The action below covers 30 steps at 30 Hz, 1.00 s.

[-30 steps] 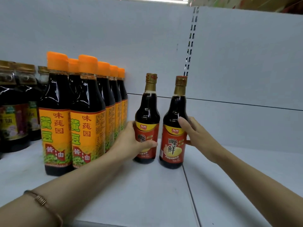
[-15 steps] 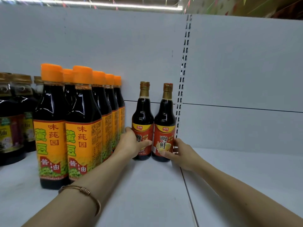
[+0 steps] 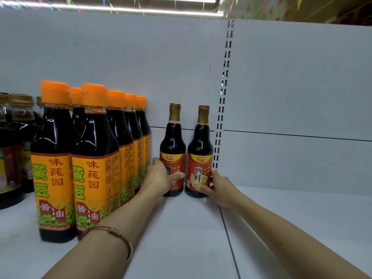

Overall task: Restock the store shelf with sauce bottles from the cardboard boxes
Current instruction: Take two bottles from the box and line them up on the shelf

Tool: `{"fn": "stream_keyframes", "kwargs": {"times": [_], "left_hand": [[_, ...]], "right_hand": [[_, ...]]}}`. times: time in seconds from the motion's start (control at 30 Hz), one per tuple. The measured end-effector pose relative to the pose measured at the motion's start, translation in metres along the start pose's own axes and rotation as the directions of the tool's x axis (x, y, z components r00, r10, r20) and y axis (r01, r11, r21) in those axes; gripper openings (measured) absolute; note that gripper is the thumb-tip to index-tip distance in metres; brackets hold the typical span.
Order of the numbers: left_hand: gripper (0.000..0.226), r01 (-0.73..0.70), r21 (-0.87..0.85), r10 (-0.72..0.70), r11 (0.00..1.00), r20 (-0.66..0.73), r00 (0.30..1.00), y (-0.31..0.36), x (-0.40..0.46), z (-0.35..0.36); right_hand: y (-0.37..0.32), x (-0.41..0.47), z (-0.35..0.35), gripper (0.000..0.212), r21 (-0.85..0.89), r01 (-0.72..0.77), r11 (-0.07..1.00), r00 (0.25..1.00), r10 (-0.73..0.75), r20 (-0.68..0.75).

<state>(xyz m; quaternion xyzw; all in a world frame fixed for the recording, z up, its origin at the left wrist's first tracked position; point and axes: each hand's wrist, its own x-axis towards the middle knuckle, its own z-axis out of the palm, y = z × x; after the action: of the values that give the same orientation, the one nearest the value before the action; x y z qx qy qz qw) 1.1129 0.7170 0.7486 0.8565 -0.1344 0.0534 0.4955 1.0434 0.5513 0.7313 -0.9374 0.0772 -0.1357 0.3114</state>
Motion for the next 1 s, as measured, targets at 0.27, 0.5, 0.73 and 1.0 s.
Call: {"fn": "stream_keyframes", "kwargs": {"times": [0.27, 0.5, 0.73, 1.0], "left_hand": [[0.073, -0.011, -0.009, 0.011, 1.0, -0.002, 1.0, -0.004, 0.013, 0.004], [0.072, -0.032, 0.015, 0.032, 0.999, -0.036, 0.999, -0.009, 0.025, 0.011], [0.073, -0.055, 0.009, 0.055, 0.998, -0.047, 0.997, -0.014, 0.029, 0.014], [0.074, -0.059, 0.081, 0.058, 0.995, 0.011, 0.998, -0.012, 0.026, 0.012]], "right_hand": [[0.004, 0.012, 0.001, 0.065, -0.036, -0.006, 0.999, 1.0, 0.005, -0.02], [0.008, 0.02, 0.001, 0.066, -0.027, 0.012, 1.0, 1.0, -0.012, -0.021], [0.013, 0.023, 0.002, 0.067, 0.003, 0.0, 1.0, 0.999, 0.0, -0.033], [0.009, 0.024, 0.001, 0.066, -0.023, -0.045, 0.999, 0.999, 0.044, -0.019]]}}
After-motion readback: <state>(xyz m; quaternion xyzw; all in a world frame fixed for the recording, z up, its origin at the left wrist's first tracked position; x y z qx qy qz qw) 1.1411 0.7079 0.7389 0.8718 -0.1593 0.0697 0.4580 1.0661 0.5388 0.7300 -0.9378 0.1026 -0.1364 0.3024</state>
